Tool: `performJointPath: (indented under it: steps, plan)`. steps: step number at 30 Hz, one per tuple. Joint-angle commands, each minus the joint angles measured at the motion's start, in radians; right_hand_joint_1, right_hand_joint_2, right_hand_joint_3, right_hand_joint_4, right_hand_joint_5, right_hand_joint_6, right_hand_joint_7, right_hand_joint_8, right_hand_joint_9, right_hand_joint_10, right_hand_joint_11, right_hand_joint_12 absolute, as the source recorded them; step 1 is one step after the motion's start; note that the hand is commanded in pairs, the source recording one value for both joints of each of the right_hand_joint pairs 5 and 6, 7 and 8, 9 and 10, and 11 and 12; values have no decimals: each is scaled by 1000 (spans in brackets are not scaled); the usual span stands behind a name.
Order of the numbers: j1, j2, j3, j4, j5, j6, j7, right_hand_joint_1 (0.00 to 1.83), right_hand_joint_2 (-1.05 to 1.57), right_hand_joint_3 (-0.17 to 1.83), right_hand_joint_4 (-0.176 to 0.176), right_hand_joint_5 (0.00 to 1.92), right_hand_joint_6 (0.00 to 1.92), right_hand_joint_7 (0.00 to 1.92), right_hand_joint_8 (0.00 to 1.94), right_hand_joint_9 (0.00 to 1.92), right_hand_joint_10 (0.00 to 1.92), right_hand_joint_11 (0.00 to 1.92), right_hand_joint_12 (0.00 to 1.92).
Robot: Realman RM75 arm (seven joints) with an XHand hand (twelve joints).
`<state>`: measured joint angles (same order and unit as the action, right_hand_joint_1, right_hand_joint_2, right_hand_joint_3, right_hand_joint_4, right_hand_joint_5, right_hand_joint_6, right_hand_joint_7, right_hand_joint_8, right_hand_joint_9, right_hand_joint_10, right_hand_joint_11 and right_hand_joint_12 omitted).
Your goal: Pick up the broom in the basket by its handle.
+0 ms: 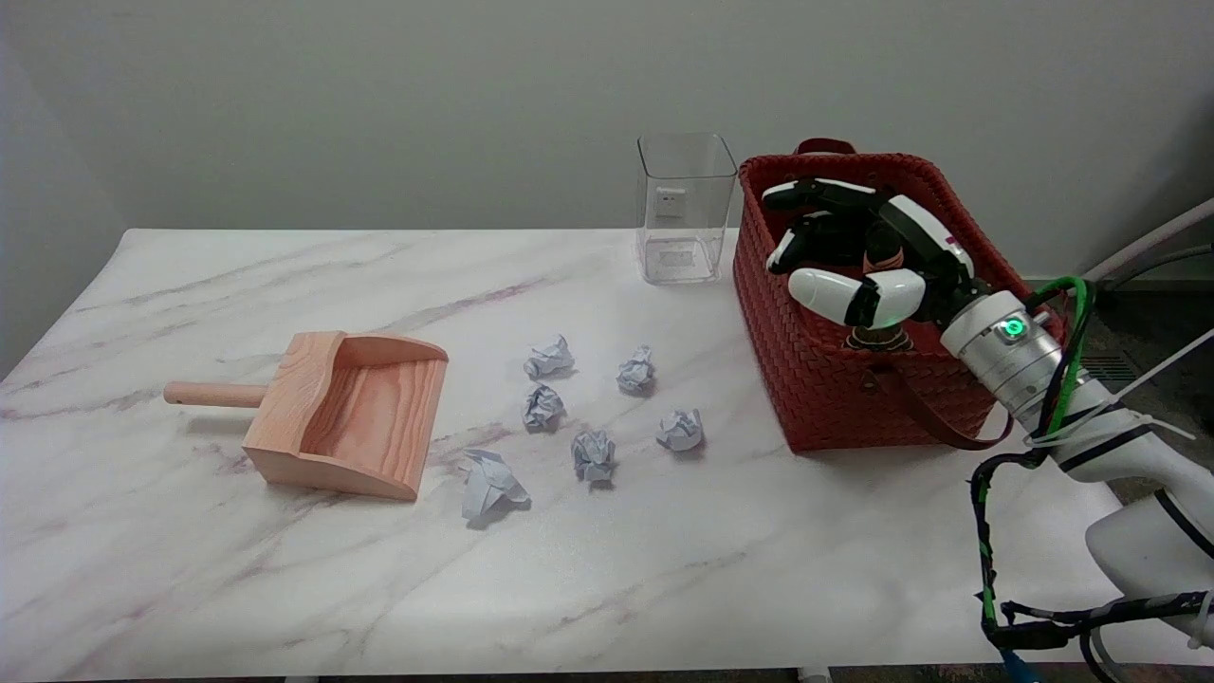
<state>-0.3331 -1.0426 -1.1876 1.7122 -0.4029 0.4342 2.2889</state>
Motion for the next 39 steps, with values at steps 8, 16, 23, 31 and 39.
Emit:
performJointPath:
  steps: [8, 16, 23, 31, 39]
  plan:
    - [-54, -31, 36, -1, 28, 35, 0, 1084, 173, 1054, 0, 560, 560, 967, 967, 858, 858, 835, 835]
    - [-67, -31, 75, 8, 26, 44, 0, 1084, 160, 1042, 0, 532, 532, 933, 933, 776, 776, 825, 825]
    - [-94, -37, 83, 18, 28, 45, 0, 1084, 153, 1037, 0, 515, 515, 905, 905, 740, 740, 793, 793]
    - [-120, -54, 94, 22, 31, 45, 0, 1084, 155, 1023, 0, 486, 486, 884, 884, 727, 727, 789, 789]
    - [-125, -57, 104, 21, 40, 45, 0, 1084, 212, 962, 0, 418, 418, 919, 919, 770, 770, 914, 914]
